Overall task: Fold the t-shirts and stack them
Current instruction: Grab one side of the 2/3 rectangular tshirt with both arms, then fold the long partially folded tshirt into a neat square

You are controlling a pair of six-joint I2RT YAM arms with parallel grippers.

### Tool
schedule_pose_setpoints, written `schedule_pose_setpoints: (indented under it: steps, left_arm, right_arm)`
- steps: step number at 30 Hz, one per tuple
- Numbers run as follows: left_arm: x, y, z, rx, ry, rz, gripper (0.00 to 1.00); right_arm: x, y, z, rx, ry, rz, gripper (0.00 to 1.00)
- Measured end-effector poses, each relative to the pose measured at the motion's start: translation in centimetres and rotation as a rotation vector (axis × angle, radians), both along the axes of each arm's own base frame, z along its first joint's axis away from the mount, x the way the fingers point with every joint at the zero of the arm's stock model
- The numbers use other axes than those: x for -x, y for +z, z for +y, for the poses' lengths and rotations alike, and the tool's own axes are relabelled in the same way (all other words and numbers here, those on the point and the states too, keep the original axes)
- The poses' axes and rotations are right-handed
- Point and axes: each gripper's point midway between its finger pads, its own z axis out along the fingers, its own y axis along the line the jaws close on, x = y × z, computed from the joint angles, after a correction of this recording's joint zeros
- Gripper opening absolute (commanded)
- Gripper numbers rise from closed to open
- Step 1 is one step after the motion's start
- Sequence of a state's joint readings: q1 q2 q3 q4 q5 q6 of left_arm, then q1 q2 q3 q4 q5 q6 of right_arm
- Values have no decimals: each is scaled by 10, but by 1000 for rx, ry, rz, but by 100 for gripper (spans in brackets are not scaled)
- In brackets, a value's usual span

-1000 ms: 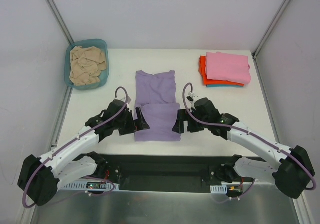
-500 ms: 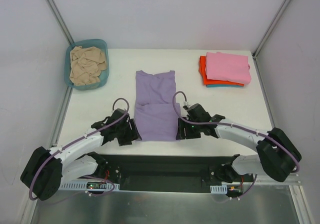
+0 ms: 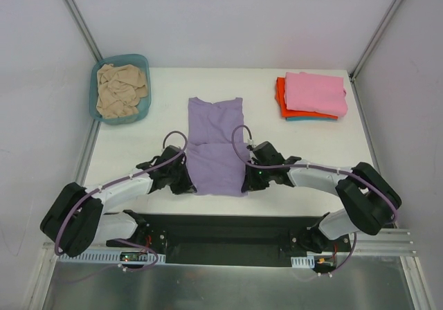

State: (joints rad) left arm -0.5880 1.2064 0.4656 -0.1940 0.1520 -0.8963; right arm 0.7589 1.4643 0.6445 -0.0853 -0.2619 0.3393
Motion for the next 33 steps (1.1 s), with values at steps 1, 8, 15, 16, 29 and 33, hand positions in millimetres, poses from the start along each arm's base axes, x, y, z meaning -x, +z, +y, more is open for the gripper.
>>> schedule_pose_setpoints:
  steps: [1, 8, 15, 16, 29, 33]
  left_arm:
    - [0, 0, -1, 2, -5, 1, 0]
    - [13, 15, -1, 58, -54, -29, 0]
    - [25, 79, -8, 250, -119, -242, 0]
    - [26, 87, -9, 275, -127, -269, 0]
    - [-4, 151, -8, 252, -127, -474, 0]
    - [-21, 156, -8, 196, -106, -484, 0]
  right_arm:
    - [1, -1, 1, -4, 3, 7, 1]
    - [22, 8, -1, -63, 42, 49, 1]
    - [53, 72, -5, -184, 143, 38, 1]
    - [57, 85, -5, -205, 165, 32, 1]
    - [49, 160, -7, -263, 269, -33, 1]
    - [30, 155, -14, -275, 205, 1, 1]
